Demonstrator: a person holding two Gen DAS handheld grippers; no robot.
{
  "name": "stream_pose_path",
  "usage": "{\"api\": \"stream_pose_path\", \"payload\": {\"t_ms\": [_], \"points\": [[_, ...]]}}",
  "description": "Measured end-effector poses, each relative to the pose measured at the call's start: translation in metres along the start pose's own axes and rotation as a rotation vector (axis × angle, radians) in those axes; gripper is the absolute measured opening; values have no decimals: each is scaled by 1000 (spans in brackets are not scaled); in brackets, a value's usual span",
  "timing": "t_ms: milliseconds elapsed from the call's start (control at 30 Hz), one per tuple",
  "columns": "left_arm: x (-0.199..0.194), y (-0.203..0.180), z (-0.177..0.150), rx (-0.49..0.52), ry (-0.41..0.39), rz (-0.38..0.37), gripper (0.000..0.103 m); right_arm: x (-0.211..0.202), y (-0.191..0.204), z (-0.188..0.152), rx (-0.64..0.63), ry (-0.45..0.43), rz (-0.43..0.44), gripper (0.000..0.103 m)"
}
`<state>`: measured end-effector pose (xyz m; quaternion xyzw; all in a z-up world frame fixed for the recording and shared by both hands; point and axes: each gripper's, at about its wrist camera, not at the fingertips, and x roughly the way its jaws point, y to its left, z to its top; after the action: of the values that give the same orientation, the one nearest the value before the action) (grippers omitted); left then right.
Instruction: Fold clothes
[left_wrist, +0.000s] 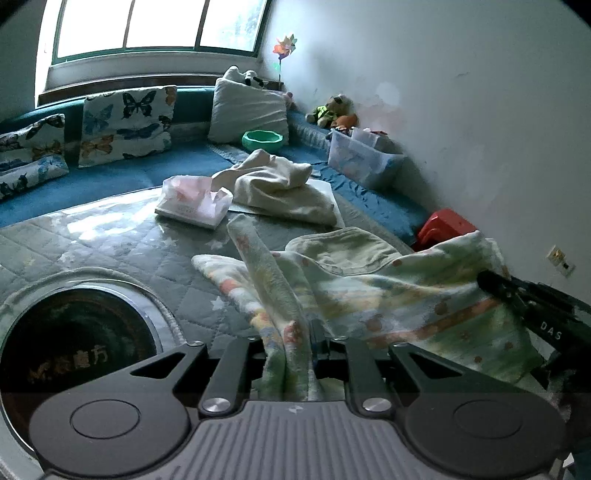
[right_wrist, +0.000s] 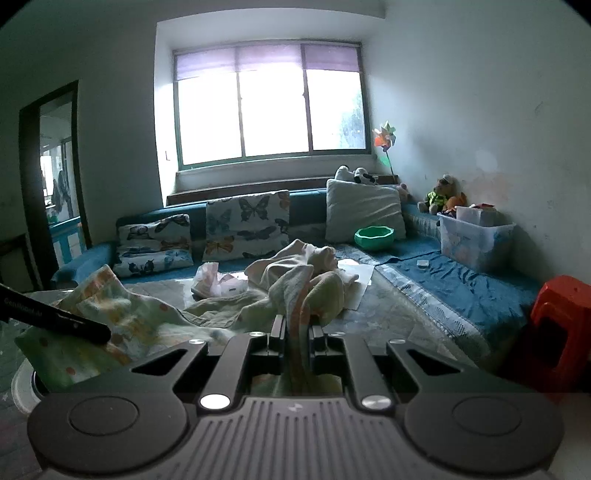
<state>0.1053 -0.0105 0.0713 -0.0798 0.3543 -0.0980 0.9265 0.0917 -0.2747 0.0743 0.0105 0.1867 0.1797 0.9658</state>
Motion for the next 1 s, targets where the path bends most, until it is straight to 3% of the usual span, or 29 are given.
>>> {"api": "stream_pose_path", "payload": {"t_ms": [467, 1000], "points": [[35, 7, -18, -25, 92, 23, 15, 25, -11, -33, 42, 93, -16, 10], [59, 13, -38, -25, 159, 55, 23, 49, -29, -69, 89, 206, -76, 13]]}}
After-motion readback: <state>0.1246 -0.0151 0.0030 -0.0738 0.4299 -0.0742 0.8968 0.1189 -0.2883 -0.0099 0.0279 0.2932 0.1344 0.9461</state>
